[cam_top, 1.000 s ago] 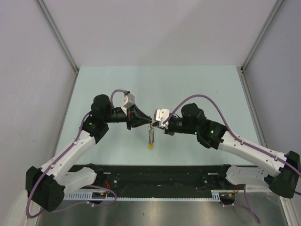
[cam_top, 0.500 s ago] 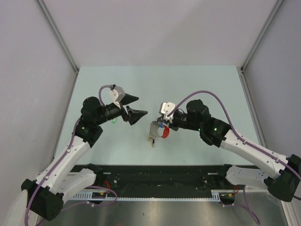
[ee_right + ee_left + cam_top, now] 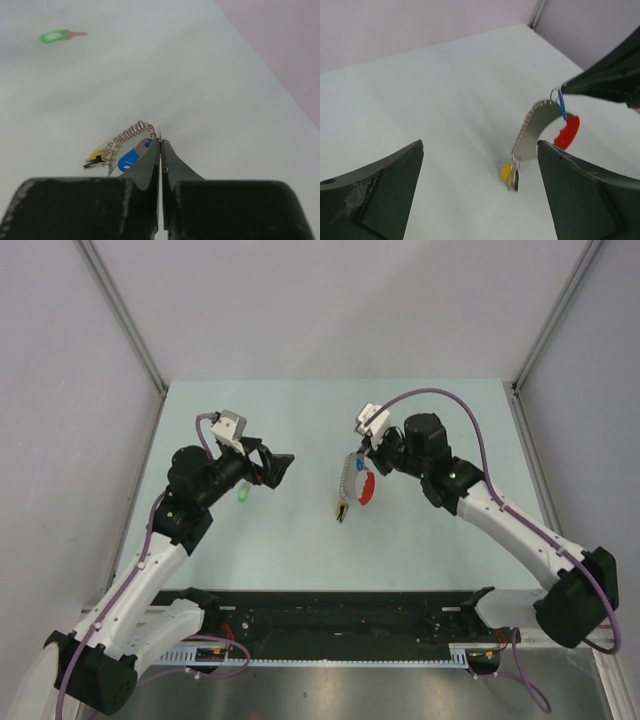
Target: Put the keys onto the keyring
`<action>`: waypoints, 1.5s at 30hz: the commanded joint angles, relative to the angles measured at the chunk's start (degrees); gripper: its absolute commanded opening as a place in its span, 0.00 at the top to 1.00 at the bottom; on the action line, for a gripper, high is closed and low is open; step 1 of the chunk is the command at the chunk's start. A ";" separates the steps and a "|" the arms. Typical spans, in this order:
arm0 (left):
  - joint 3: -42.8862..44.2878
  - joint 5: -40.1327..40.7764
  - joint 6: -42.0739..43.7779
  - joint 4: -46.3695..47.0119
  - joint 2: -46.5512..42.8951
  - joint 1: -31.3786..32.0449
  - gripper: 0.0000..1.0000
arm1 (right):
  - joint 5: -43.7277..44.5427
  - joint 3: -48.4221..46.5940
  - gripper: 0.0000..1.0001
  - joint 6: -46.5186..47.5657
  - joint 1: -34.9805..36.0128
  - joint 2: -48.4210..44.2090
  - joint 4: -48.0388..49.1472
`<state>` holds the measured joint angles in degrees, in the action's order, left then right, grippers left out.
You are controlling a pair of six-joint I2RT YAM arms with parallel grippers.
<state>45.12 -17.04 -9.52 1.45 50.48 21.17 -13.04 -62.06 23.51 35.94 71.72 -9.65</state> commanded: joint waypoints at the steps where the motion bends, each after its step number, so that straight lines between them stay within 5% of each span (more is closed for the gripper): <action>1: 3.91 7.10 -2.35 -4.70 -1.26 -0.51 0.00 | 7.84 -7.00 1.00 -2.06 -5.70 5.26 6.04; 10: -0.19 16.95 -0.41 -12.35 -11.35 -0.60 0.00 | 20.85 -13.44 1.00 2.59 -16.95 16.25 14.65; 18: -9.87 22.83 -0.24 -13.05 -23.58 -0.51 0.00 | 19.02 -12.82 1.00 -9.77 -23.20 23.45 4.13; 31: -11.64 26.52 -0.85 -13.93 -30.00 -0.69 0.00 | 12.09 14.32 1.00 -30.35 -34.35 15.65 9.03; 36: -12.16 28.90 -1.03 -12.71 -32.01 -0.87 0.00 | 6.28 20.83 0.84 -34.40 -40.16 9.85 11.32; 40: -12.87 33.64 -5.24 -10.77 -34.56 -0.95 0.00 | 4.86 23.74 0.55 -37.29 -40.69 3.44 11.76; 45: -14.27 36.81 -6.48 -7.00 -39.83 -0.95 0.00 | 6.62 25.59 0.36 -41.17 -42.44 -9.55 10.62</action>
<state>32.05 14.96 -13.10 -11.20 14.63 20.78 -6.50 -37.04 -13.15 -4.89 71.83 -1.08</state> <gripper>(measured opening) 0.996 0.585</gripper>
